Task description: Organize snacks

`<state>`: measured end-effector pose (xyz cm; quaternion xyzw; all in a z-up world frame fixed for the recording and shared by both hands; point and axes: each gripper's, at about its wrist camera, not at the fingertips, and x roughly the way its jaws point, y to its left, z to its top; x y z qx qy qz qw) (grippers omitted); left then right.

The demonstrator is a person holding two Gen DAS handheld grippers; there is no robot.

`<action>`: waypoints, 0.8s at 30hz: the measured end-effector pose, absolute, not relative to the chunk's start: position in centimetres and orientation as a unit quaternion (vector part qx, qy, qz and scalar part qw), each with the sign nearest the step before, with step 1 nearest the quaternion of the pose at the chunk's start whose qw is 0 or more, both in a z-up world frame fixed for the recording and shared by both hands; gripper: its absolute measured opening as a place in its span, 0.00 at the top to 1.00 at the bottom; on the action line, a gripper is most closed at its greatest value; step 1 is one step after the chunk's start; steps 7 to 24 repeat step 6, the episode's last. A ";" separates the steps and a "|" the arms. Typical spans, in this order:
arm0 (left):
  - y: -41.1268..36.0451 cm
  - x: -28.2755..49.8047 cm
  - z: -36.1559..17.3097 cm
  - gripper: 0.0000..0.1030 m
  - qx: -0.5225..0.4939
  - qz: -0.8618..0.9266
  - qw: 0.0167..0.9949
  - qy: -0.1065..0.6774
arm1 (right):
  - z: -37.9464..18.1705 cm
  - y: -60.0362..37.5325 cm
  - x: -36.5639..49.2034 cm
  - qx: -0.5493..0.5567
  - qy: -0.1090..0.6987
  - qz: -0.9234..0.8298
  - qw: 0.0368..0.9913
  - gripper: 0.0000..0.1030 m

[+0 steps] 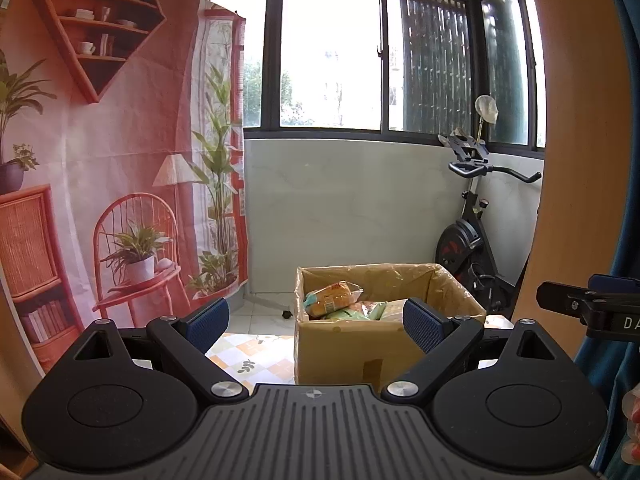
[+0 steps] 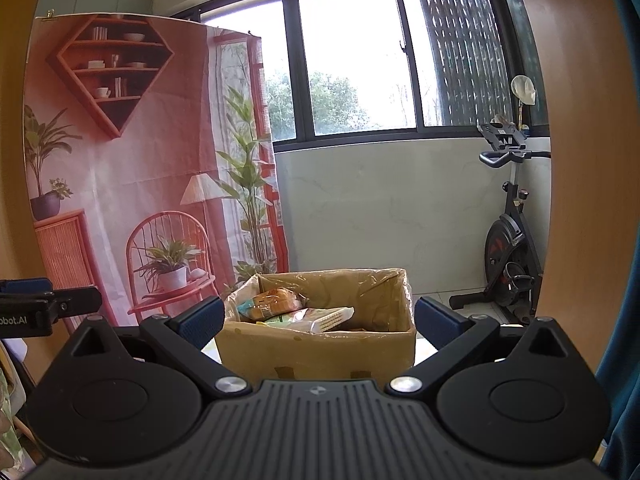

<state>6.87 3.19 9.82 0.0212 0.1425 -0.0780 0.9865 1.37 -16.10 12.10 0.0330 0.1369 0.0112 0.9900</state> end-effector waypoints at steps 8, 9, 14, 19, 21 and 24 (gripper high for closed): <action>3.5 6.9 9.7 0.07 0.018 -0.081 0.986 0.142 | 12.0 -16.1 1.6 0.033 0.141 0.010 0.989 0.00; 3.5 6.9 9.7 0.07 0.018 -0.081 0.986 0.142 | 12.0 -16.1 1.6 0.033 0.141 0.010 0.989 0.00; 3.5 6.9 9.7 0.07 0.018 -0.081 0.986 0.142 | 12.0 -16.1 1.6 0.033 0.141 0.010 0.989 0.00; 3.5 6.9 9.7 0.07 0.018 -0.081 0.986 0.142 | 12.0 -16.1 1.6 0.033 0.141 0.010 0.989 0.00; 3.5 6.9 9.7 0.07 0.018 -0.081 0.986 0.142 | 12.0 -16.1 1.6 0.033 0.141 0.010 0.989 0.00; 3.5 6.9 9.7 0.07 0.018 -0.081 0.986 0.142 | 12.0 -16.1 1.6 0.033 0.141 0.010 0.989 0.00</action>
